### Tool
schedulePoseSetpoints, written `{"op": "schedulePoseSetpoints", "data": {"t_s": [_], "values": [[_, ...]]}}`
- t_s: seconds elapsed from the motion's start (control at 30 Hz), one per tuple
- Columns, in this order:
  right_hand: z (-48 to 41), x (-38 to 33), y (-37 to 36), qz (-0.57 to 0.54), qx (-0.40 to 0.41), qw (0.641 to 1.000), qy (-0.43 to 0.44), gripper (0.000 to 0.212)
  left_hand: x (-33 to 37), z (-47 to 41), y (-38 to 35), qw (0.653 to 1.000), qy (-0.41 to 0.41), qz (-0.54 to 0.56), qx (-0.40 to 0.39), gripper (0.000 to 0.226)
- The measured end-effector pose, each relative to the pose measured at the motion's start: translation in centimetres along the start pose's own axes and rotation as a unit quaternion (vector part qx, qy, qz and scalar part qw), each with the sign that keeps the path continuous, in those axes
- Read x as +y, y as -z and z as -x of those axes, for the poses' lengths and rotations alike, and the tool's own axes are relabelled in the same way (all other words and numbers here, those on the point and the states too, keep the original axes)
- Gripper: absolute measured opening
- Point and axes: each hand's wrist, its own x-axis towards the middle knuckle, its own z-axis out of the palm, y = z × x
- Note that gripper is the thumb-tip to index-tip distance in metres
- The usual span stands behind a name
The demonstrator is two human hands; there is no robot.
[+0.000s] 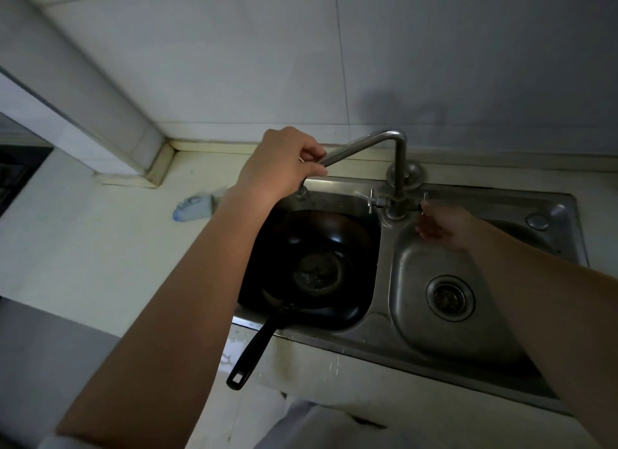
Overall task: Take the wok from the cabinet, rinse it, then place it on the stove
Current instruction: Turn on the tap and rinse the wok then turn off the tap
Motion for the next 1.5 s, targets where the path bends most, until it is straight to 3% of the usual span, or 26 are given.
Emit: {"op": "schedulePoseSetpoints", "data": {"t_s": [0.53,1.0,1.5], "values": [[-1.2,1.6,-0.1,0.019,0.034,0.998,0.047,0.004,0.5,-0.9,0.5,0.999,0.029,-0.010,-0.017,0.036],[-0.9,2.6,-0.1,0.015,0.017,0.998,0.052,0.032,0.5,-1.5,0.8,1.000,0.012,-0.022,-0.019,0.036],[-0.5,2.8,-0.3,0.051,0.047,0.995,0.071,0.033,0.8,-0.2,0.6,0.999,0.033,-0.014,-0.030,0.031]]}}
